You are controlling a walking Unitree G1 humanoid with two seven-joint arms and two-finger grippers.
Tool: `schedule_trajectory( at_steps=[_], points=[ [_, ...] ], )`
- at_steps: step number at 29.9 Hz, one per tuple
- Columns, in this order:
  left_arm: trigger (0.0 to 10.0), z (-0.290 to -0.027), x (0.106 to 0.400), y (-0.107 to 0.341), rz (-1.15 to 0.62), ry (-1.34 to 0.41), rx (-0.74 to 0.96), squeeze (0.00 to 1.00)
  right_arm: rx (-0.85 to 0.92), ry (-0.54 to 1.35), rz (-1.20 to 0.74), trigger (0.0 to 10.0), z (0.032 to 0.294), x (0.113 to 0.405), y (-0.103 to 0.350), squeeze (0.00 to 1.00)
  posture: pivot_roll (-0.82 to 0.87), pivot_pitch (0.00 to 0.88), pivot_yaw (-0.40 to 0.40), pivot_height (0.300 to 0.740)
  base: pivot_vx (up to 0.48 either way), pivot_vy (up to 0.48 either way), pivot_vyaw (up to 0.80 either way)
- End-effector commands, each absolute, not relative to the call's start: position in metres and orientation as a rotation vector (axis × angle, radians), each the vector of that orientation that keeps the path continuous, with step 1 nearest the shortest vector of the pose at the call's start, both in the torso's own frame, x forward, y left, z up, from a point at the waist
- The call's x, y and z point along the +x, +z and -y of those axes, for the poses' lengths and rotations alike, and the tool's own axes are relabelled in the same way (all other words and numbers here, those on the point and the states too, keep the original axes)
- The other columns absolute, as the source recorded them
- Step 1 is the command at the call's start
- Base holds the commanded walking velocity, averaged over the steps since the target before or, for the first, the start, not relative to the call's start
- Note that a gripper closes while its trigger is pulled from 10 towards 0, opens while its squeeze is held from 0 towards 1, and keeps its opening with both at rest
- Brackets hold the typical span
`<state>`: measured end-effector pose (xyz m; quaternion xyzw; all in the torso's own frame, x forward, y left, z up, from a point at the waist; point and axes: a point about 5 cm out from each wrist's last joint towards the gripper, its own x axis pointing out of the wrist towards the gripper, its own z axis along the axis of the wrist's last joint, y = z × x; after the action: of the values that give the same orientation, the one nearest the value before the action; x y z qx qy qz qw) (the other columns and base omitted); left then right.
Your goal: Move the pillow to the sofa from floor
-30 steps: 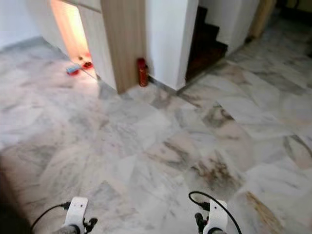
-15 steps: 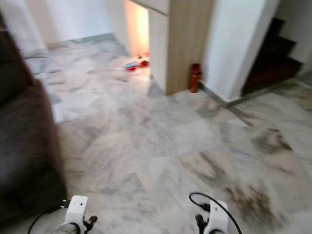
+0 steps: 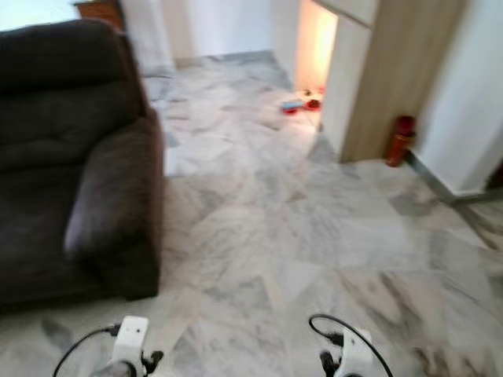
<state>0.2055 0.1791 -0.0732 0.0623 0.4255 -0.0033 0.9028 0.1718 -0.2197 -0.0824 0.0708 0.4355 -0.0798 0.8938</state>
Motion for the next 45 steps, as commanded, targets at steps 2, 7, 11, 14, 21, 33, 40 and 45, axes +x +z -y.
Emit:
schedule_trajectory(
  at_steps=[2,7,11,14,21,33,40,45],
  points=[
    [10.0,-0.186,0.199,-0.076,-0.905,0.000,0.146,0.00,0.146,-0.149,-0.893,10.0,0.214,0.177,-0.081,0.00,-0.06,0.000,-0.025,0.740,0.000,0.000,0.80],
    [10.0,-0.186,0.199,-0.076,-0.906,0.000,0.148,0.00,0.146,-0.148,-0.893,10.0,0.214,0.176,-0.081,0.00,-0.06,0.000,-0.024,0.740,0.000,0.000,0.80],
    [10.0,-0.186,0.200,-0.076,-0.906,-0.001,0.149,0.00,0.146,-0.149,-0.892,10.0,0.214,0.177,-0.081,0.00,-0.06,0.000,-0.023,0.740,0.000,0.000,0.80],
    [10.0,-0.185,0.201,-0.075,-0.904,0.000,0.149,0.00,0.146,-0.150,-0.890,10.0,0.215,0.178,-0.080,0.00,-0.06,0.000,-0.024,0.740,0.000,0.000,0.80],
    [10.0,-0.184,0.204,-0.074,-0.900,-0.003,0.151,0.00,0.145,-0.154,-0.884,10.0,0.216,0.181,-0.079,0.00,-0.07,0.000,-0.022,0.740,0.000,0.000,0.80],
    [10.0,-0.176,0.214,-0.069,-0.872,-0.002,0.143,0.00,0.139,-0.152,-0.856,10.0,0.221,0.194,-0.072,0.00,-0.10,0.000,-0.031,0.740,0.000,0.000,0.12],
    [10.0,-0.169,0.220,-0.067,-0.860,-0.003,0.134,0.00,0.109,-0.156,-0.840,10.0,0.229,0.200,-0.067,0.00,-0.12,0.000,-0.045,0.740,0.000,0.000,0.00],
    [10.0,-0.168,0.220,-0.066,-0.858,0.011,0.121,0.00,0.056,-0.104,-0.830,10.0,0.230,0.203,-0.064,0.00,-0.11,0.000,-0.045,0.740,0.000,0.000,0.00]
  ],
)
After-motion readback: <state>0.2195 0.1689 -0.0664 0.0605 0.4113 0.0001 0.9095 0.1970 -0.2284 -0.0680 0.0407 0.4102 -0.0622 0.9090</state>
